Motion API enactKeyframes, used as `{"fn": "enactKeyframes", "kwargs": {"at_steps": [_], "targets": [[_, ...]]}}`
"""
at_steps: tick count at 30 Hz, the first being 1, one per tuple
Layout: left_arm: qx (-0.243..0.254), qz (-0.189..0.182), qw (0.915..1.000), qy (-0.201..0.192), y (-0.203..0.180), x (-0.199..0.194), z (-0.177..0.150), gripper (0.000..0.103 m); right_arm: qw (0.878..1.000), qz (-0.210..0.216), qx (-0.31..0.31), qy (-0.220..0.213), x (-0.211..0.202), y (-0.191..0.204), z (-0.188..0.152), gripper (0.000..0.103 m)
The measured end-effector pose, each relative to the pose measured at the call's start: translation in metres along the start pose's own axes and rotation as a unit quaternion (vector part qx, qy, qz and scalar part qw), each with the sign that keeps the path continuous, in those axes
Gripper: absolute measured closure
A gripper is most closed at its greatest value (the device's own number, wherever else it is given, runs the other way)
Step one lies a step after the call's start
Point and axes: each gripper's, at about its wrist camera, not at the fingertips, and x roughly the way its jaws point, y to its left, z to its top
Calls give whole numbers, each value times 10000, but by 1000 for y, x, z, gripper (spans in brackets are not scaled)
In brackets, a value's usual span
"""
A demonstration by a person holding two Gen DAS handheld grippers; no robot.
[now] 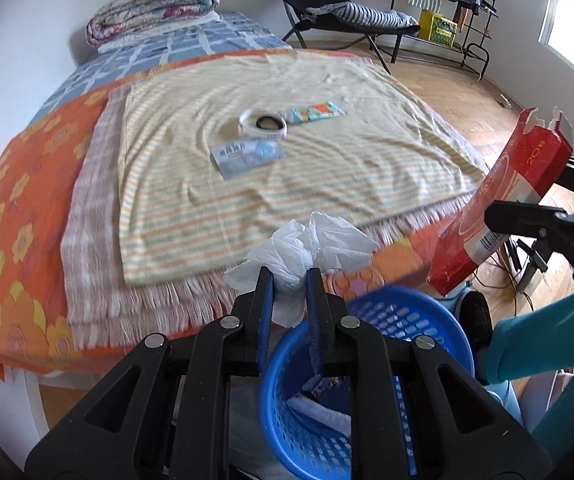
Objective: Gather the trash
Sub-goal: 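Lift and carry the tissue and red box over the blue basket, then open both tools to drop the tissue and red box into the basket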
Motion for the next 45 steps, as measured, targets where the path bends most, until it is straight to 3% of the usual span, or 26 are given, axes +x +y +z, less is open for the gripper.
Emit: {"fn": "enactKeyframes", "kwargs": {"at_steps": [22,37,44,45], "targets": [[194,-293,9968,711,-31,24,-58,88,9965,240,-294,750,22,27,-74,14],[270,-350,9944,962,-38,35,-72,88,9926,272,-340,1131,38,33,-95,13],[268,-357,9932,1073,-38,39,-75,82,9900,251,-322,1351,47,33,-100,12],[271,-354,9931,1086,-38,40,-75,73,9898,247,-317,1364,48,33,-101,12]]}}
